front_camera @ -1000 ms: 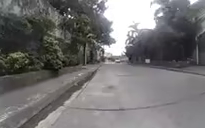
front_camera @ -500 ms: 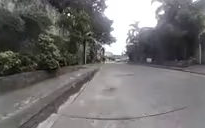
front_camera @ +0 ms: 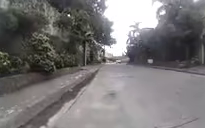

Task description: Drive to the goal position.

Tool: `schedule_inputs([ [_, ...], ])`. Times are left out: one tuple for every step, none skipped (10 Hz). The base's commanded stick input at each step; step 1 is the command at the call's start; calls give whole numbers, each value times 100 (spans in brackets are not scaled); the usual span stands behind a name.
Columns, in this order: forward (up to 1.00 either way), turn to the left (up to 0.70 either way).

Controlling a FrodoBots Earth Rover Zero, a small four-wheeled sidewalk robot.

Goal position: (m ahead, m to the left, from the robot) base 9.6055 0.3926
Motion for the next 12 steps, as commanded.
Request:
schedule_inputs([
  [67, 0],
  [67, 0],
  [67, 0],
  [67, 0],
  [67, 0],
  [67, 0],
  [67, 0],
  [66, 0],
  [67, 0],
  [66, 0],
  [64, 0],
  [63, 0],
])
